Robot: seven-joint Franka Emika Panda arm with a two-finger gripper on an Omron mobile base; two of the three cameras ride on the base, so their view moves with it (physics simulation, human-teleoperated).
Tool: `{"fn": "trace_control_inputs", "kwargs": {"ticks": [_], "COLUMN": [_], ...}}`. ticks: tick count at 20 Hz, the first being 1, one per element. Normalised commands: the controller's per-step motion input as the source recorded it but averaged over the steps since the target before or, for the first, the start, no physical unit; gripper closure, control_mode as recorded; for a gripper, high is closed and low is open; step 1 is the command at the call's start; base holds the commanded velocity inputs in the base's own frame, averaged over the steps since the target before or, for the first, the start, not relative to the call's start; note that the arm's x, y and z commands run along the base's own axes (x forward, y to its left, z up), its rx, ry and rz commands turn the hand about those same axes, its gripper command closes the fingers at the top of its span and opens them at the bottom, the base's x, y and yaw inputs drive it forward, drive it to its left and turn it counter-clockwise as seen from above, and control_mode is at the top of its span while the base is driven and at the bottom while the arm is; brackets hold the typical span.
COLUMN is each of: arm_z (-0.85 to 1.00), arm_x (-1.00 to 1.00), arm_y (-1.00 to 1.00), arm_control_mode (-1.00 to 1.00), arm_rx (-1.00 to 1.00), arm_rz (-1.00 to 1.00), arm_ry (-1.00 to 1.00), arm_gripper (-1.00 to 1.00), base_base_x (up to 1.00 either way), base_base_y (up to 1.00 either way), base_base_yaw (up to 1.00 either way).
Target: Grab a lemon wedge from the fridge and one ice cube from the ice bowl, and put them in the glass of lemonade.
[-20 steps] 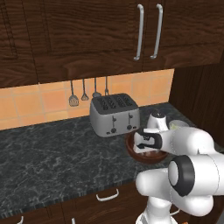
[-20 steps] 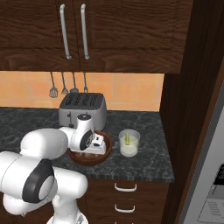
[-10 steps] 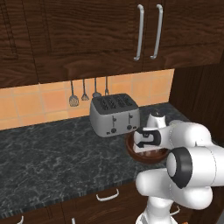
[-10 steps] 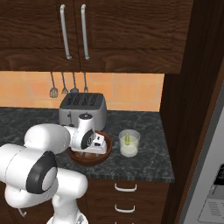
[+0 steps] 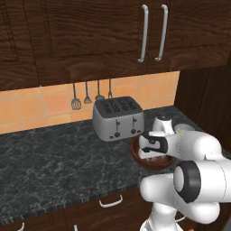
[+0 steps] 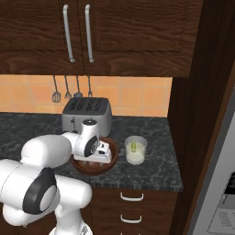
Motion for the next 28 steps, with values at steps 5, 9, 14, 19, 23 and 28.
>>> {"fn": "trace_control_inputs", "kwargs": {"ticks": [5, 9, 14, 19, 23, 28], "arm_z": [0.0, 0.0, 0.0, 0.0, 0.03, 0.47], "arm_x": [-0.09, -0.03, 0.0, 0.0, -0.19, 0.0], "arm_y": [0.0, 0.0, 0.0, 0.0, 0.02, 0.0], "arm_control_mode": [-1.0, -1.0, -1.0, -1.0, -1.0, -1.0], "arm_rx": [0.0, 0.0, 0.0, 0.0, -0.05, 0.09], "arm_rz": [0.0, 0.0, 0.0, 0.0, 0.0, 0.0], "arm_ry": [0.0, 0.0, 0.0, 0.01, -0.02, -0.14], "arm_gripper": [1.0, 1.0, 1.0, 1.0, 1.0, 1.0], "base_base_x": [0.0, 0.0, 0.0, 0.0, 0.0, 0.0], "base_base_y": [0.0, 0.0, 0.0, 0.0, 0.0, 0.0], "base_base_yaw": [0.0, 0.0, 0.0, 0.0, 0.0, 0.0]}}
